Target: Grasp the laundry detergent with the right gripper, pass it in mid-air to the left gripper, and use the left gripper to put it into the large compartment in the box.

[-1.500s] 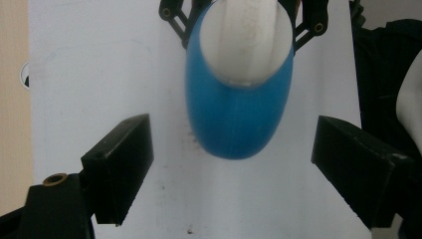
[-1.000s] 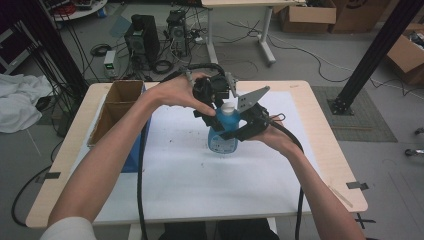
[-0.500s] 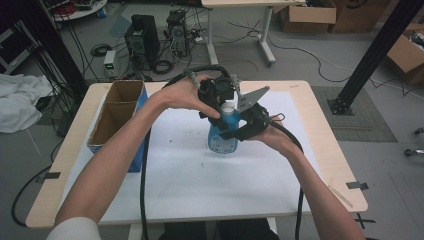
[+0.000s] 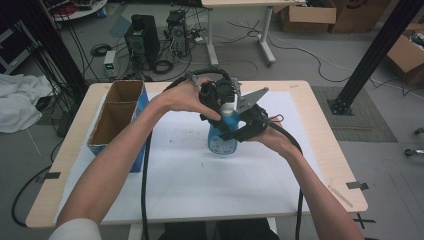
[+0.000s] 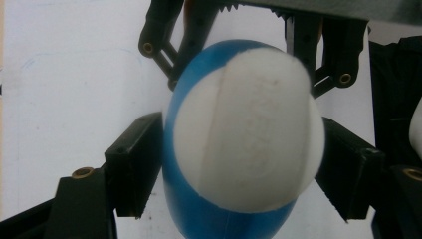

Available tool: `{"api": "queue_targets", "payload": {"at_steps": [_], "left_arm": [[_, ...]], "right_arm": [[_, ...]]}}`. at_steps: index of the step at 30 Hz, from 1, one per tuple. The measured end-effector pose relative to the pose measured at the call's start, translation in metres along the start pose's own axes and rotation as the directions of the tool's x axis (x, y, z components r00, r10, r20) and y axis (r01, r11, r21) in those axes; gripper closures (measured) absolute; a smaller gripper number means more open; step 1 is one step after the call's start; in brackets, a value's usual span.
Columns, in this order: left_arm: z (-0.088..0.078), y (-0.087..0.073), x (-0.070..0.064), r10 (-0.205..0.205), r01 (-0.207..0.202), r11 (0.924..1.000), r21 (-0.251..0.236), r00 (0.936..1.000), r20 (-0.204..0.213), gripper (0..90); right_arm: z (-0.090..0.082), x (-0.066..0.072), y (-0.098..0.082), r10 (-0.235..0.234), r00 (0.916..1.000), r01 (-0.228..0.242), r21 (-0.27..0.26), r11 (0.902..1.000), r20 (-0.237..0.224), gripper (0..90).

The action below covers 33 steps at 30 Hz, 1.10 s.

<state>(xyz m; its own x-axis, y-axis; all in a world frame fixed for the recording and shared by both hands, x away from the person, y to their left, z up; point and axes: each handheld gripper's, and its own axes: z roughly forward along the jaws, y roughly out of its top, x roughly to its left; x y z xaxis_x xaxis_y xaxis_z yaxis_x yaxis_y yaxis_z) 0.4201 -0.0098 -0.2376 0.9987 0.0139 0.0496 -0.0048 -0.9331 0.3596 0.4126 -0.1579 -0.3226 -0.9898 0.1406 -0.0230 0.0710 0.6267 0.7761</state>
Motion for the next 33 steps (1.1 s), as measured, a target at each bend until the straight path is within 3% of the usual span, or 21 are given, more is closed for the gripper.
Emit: {"api": "queue_targets", "payload": {"at_steps": [33], "left_arm": [[0.0016,-0.0025,-0.0034,0.012,-0.012,0.9995,0.03,0.9999,0.01,37.6]], "right_arm": [[0.0038,0.0028,0.0002,-0.005,0.9996,0.005,0.003,1.0,-0.029,46.0]]}}
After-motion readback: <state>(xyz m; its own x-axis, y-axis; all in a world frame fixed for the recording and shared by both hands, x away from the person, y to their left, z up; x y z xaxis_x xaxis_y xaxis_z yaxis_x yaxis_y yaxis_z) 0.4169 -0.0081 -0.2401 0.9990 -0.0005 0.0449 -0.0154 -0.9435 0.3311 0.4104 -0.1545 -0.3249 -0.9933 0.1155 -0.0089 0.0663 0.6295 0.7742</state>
